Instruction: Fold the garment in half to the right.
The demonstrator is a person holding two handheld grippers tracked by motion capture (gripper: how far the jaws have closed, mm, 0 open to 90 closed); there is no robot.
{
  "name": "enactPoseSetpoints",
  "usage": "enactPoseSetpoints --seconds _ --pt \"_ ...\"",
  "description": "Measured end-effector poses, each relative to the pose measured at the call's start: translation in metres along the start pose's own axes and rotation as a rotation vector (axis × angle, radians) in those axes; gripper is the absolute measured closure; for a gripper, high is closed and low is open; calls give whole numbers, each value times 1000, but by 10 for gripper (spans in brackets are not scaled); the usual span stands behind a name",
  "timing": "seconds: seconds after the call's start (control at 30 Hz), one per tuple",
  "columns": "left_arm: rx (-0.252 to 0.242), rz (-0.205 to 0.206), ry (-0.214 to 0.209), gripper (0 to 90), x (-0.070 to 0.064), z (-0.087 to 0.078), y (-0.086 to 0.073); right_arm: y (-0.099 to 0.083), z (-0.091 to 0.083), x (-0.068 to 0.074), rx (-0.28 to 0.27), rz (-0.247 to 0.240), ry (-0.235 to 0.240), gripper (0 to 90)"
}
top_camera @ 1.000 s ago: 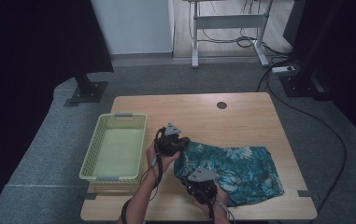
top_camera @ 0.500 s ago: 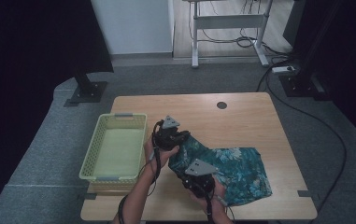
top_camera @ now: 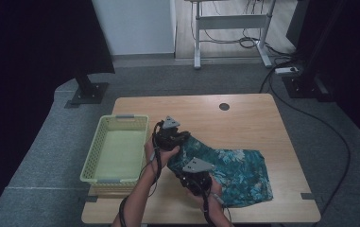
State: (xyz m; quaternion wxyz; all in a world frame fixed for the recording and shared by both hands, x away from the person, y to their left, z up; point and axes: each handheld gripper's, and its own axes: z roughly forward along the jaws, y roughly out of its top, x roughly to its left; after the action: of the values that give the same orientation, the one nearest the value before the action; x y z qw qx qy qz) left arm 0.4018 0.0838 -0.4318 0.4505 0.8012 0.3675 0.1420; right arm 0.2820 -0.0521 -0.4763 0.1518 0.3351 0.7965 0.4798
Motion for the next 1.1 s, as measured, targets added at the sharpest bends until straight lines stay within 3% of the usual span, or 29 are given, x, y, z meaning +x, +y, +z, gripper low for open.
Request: enactPoseSetpoints --seconds 0.3,0.57,1.1 --pt "-2 -8 3 855 3 1 -1 0 3 -5 2 16 -9 850" --pt "-22 34 20 855 -4 -16 20 31 -13 8 -55 -26 -24 851" --pt "-23 5 24 855 4 -18 6 19 -1 12 -39 6 11 851"
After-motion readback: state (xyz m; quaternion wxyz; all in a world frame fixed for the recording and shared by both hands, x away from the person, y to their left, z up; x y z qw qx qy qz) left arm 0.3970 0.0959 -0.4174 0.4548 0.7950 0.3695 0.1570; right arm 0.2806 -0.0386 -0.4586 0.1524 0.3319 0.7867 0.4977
